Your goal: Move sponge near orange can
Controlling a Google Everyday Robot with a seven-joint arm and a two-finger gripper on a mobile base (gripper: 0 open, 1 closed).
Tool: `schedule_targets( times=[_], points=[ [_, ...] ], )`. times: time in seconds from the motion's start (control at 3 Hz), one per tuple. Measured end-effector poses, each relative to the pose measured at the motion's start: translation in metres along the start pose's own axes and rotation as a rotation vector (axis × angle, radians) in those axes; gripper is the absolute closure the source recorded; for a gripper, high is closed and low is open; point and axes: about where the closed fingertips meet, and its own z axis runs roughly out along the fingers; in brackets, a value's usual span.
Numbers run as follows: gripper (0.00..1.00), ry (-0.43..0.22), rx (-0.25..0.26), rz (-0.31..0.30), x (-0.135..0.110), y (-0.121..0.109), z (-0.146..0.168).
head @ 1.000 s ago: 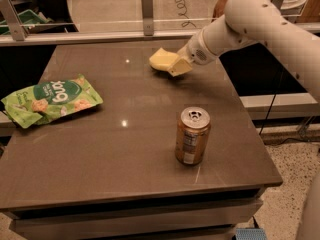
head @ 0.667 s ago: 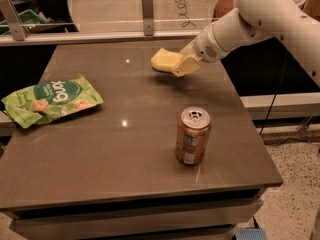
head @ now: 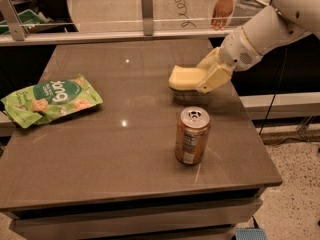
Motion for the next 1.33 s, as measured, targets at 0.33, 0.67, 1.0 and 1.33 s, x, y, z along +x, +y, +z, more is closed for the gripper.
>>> schedule_targets(
  times=[0.33,0.67,1.0,1.33],
  points=[
    [1.00,0.038,-0.047,-0.021,0.035,0.026,-0.023],
    [1.00,0.058,-0.083,-0.046,0.058,0.046,-0.036],
    [1.00,0.062,-0.125,-0.062,0.075,0.064,-0.039],
    [1.00,0.050,-0.189,-0.109,0.077,0.083,-0.031]
  ],
)
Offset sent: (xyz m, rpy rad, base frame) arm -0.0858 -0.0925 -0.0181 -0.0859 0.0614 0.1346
